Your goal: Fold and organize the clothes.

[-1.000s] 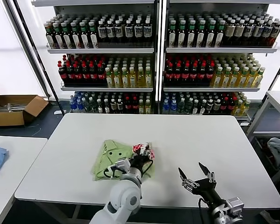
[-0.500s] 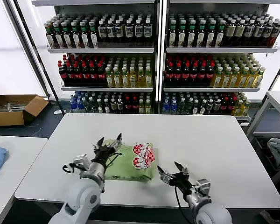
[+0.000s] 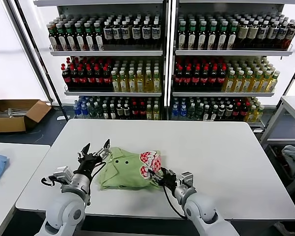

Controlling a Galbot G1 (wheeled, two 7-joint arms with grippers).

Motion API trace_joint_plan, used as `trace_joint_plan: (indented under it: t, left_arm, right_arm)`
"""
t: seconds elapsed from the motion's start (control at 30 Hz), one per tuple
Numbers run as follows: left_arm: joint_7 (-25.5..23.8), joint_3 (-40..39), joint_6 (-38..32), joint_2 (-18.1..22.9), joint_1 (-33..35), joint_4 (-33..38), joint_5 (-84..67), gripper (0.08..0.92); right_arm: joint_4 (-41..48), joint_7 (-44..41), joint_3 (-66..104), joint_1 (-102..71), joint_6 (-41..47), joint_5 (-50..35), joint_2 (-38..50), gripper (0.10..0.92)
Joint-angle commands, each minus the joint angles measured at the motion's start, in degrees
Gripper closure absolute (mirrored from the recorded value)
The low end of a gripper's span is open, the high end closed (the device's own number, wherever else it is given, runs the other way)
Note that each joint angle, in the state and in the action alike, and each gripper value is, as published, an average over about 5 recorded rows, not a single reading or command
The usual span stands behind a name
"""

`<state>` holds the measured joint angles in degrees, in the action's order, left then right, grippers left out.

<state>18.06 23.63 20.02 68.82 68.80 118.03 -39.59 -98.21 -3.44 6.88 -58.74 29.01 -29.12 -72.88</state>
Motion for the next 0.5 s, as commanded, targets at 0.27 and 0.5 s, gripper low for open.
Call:
trace_joint_plan:
  t: [0.27, 0.5]
  left_arm:
    - [-1.30, 1.28, 0.10, -0.24, 0.89, -0.47, -0.04, 0.177]
    - [-1.37, -0.01, 0.07, 0.27, 0.71, -1.28, -0.07, 0.177]
  right_arm:
    - [-4.69, -10.03, 7.20, -4.05, 0.14, 14.22, 12.06, 0.722]
    - [-8.20, -9.38, 16.48, -10.53, -3.14, 14.43, 17.08, 0.899]
